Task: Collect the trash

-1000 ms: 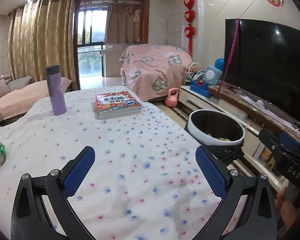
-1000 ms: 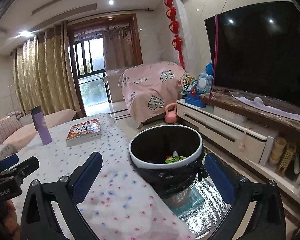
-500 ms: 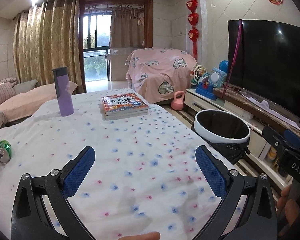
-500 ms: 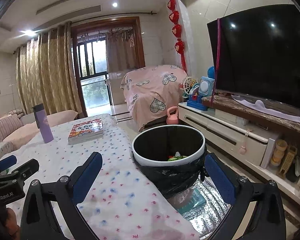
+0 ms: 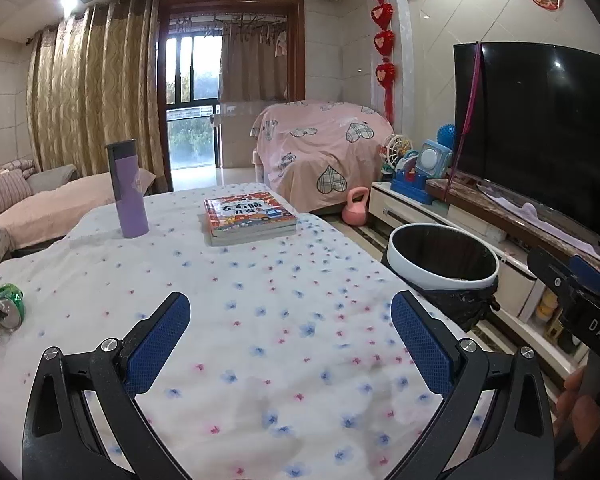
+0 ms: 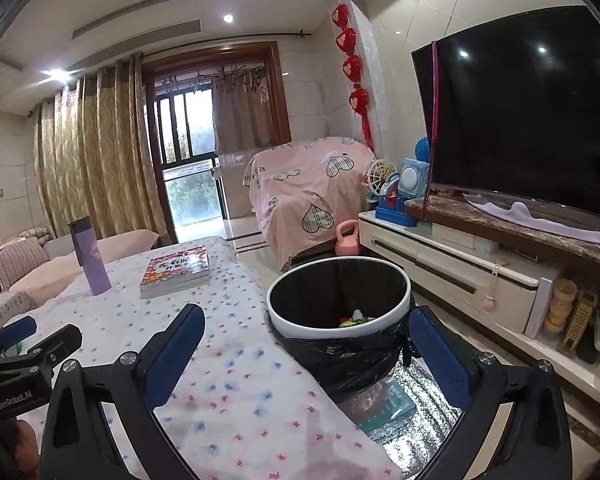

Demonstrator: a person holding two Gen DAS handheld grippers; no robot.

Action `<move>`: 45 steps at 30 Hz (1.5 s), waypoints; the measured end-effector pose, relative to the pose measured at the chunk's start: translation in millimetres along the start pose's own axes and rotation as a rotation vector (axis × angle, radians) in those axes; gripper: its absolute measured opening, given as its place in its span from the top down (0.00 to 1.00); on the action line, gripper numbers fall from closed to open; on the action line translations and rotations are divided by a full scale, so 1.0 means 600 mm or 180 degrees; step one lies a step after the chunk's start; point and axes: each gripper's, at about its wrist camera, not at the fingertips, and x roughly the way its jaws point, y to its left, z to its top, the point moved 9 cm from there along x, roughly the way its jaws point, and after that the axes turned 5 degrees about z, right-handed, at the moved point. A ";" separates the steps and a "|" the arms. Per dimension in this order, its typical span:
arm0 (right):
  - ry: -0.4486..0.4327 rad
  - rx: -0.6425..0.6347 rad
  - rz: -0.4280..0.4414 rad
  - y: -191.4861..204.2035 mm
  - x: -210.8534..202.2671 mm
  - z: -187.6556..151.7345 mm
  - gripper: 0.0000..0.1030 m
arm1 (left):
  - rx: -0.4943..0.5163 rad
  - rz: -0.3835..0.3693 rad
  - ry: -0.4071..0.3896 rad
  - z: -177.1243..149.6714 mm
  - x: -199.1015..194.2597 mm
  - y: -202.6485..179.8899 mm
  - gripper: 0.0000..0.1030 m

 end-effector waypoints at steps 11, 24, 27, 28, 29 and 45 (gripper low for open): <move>0.0016 -0.0001 0.0023 0.002 0.003 0.000 0.00 | 0.0014 -0.0022 -0.0014 0.006 -0.002 0.000 0.00; -0.0004 -0.0001 0.0051 0.007 0.004 0.003 0.00 | 0.0037 -0.0028 -0.0017 0.005 -0.003 -0.003 0.00; -0.0013 -0.0003 0.0059 0.008 0.002 0.004 0.00 | 0.0039 -0.0038 -0.0016 0.004 -0.003 -0.003 0.00; -0.0021 0.0001 0.0060 0.008 0.002 0.005 0.00 | 0.0036 -0.0039 -0.0018 0.005 -0.003 -0.002 0.00; -0.0026 0.0003 0.0062 0.009 0.000 0.006 0.00 | 0.0036 -0.0040 -0.0022 0.005 -0.004 -0.001 0.00; -0.0036 0.0020 0.0078 0.011 -0.003 0.005 0.00 | 0.0065 -0.0052 0.0007 0.004 -0.001 -0.003 0.00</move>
